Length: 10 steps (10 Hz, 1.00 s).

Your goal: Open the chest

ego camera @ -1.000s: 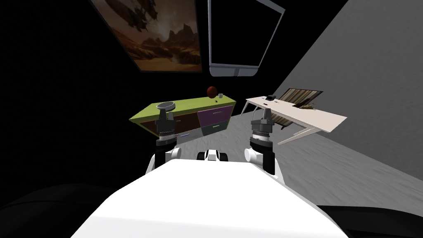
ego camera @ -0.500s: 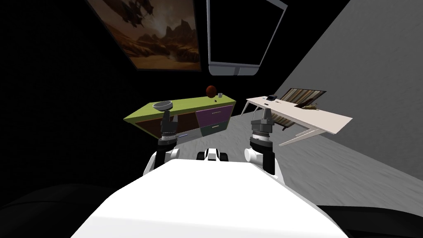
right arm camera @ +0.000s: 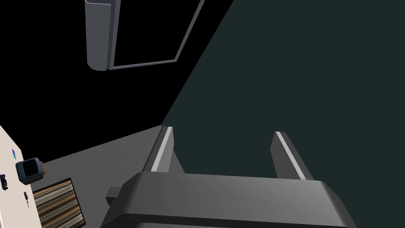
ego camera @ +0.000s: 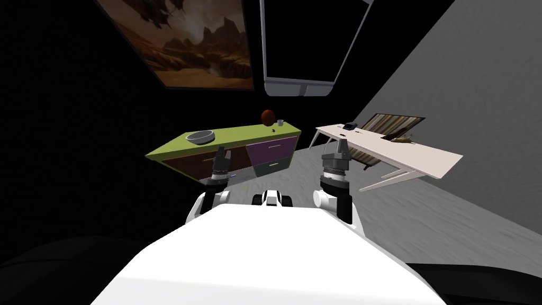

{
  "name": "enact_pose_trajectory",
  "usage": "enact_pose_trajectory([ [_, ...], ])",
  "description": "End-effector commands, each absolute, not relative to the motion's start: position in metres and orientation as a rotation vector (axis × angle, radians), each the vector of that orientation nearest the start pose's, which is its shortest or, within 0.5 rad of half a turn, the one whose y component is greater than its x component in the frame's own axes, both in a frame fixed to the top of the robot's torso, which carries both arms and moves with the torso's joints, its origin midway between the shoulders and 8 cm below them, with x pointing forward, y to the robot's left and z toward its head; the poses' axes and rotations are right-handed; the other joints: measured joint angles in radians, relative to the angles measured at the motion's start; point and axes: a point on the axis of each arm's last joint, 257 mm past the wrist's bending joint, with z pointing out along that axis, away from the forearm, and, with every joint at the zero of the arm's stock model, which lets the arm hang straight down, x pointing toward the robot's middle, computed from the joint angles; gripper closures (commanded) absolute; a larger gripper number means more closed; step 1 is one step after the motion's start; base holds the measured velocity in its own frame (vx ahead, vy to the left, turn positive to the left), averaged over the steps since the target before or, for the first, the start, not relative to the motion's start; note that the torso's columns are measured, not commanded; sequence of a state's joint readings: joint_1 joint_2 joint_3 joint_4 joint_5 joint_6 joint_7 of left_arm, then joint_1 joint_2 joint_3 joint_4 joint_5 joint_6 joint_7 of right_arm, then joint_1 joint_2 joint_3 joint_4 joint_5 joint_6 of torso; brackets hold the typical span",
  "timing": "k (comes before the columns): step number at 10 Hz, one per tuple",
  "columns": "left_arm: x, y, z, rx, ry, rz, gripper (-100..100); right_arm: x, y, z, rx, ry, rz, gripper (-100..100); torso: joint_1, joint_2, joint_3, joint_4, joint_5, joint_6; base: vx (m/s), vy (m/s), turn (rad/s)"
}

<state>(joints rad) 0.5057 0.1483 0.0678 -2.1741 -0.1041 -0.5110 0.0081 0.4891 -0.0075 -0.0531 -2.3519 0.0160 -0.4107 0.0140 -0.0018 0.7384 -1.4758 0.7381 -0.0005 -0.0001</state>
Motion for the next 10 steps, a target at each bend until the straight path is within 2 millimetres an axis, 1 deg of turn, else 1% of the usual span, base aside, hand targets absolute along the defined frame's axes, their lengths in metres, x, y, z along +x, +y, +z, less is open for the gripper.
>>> enact_pose_trajectory([
  [1, 0.37, 0.292, -0.041, -0.571, 0.883, -1.132, -100, 0.342, -0.292, 0.044, 0.637, 0.631, 1.227, 0, 0.002, -0.001, -0.001, 0.0, 0.0, 0.0, 0.092, -0.081, 0.009],
  [3, 0.377, 0.299, -0.062, -0.596, 0.914, -1.11, -100, 0.342, -0.292, 0.044, 0.637, 0.631, 1.227, 0, 0.004, 0.003, 0.002, 0.001, 0.001, 0.0, 0.065, -0.078, 0.017],
  [5, 0.383, 0.307, -0.081, -0.621, 0.941, -1.089, -100, 0.342, -0.292, 0.044, 0.637, 0.631, 1.227, 0, 0.001, -0.002, -0.001, 0.0, 0.0, 0.0, 0.121, -0.092, 0.031],
  [7, 0.388, 0.314, -0.099, -0.646, 0.963, -1.069, -100, 0.342, -0.292, 0.044, 0.637, 0.631, 1.227, 0, -0.001, -0.001, -0.001, 0.0, 0.0, 0.0, 0.1, -0.128, 0.025],
  [10, 0.394, 0.324, -0.124, -0.682, 0.992, -1.042, -100, 0.342, -0.292, 0.044, 0.637, 0.631, 1.227, 0, 0.003, 0.001, 0.0, 0.0, 0.001, 0.0, 0.095, -0.104, 0.021],
])
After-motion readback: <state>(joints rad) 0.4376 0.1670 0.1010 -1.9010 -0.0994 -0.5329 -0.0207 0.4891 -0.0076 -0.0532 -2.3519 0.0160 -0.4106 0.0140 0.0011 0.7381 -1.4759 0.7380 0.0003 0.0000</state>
